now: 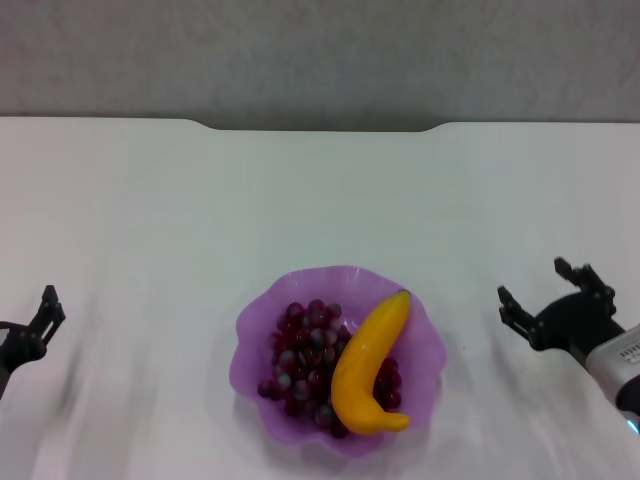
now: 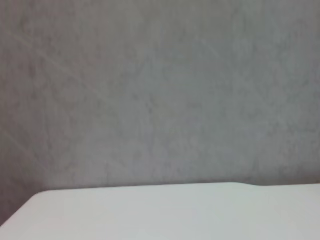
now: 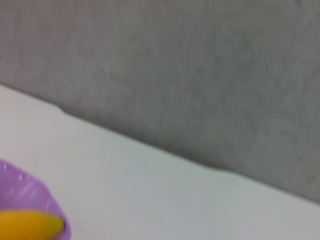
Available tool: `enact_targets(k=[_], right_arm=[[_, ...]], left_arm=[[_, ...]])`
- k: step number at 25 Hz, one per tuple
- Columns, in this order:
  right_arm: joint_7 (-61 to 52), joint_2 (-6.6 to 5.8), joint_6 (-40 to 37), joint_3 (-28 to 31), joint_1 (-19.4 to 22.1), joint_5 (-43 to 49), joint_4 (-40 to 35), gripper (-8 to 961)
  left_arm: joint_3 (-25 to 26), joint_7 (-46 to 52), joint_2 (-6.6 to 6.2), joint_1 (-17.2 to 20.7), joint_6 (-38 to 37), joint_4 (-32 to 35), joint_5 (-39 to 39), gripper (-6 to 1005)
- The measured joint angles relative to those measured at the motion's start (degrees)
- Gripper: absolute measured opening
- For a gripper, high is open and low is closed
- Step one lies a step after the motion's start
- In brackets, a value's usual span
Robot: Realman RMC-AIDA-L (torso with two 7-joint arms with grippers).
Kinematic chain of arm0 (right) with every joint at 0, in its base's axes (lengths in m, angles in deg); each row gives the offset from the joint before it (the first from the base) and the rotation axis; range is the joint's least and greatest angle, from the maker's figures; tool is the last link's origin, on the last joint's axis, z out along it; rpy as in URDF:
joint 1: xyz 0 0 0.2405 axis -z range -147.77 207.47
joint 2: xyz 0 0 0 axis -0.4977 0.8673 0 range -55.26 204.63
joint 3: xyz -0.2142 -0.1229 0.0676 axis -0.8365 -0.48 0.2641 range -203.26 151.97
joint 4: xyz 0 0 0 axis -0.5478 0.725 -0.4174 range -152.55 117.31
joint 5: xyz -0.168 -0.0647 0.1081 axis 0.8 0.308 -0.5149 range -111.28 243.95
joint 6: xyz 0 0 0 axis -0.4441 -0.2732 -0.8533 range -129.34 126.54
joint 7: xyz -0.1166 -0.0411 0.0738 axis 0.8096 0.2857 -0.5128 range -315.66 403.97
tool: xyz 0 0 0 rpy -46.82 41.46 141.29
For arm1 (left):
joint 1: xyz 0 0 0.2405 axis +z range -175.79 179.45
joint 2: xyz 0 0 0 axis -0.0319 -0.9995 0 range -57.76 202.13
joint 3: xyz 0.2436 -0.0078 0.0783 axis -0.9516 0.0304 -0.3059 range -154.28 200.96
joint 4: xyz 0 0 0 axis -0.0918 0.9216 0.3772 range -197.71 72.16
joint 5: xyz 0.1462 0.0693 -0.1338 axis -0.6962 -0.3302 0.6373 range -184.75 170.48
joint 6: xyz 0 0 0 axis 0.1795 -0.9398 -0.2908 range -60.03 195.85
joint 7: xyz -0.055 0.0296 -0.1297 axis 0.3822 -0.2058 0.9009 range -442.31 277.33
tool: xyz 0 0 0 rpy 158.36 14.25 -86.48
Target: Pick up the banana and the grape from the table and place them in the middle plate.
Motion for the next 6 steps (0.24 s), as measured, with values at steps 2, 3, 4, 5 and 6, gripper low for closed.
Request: enact_targets(k=[2, 3, 4, 5, 6], right_arm=[[-0.03, -0.01, 2.2, -0.09, -0.3, -0.59, 0.08, 851], [-0.05, -0.01, 2.92, -0.12, -0.59, -0.66, 0.23, 851], [-0.06, -0.01, 3.21, -0.15, -0.81, -0.68, 0.4, 851], [-0.07, 0.0, 3.29, -0.17, -0.95, -0.67, 0.58, 851], [-0.07, 0.02, 3.16, -0.18, -1.0, -0.67, 0.77, 851]], left_arm=[[-0.08, 0.04, 0.0, -0.16, 0.36, 0.0, 0.19, 879], [-0.18, 0.04, 0.0, -0.33, 0.62, 0.0, 0.31, 879], [-0.21, 0.04, -0.01, -0.48, 0.73, -0.01, 0.31, 879], [-0.2, 0.04, -0.02, -0.6, 0.98, 0.0, 0.31, 879], [-0.14, 0.05, -0.02, -0.7, 1.26, 0.0, 0.31, 879]])
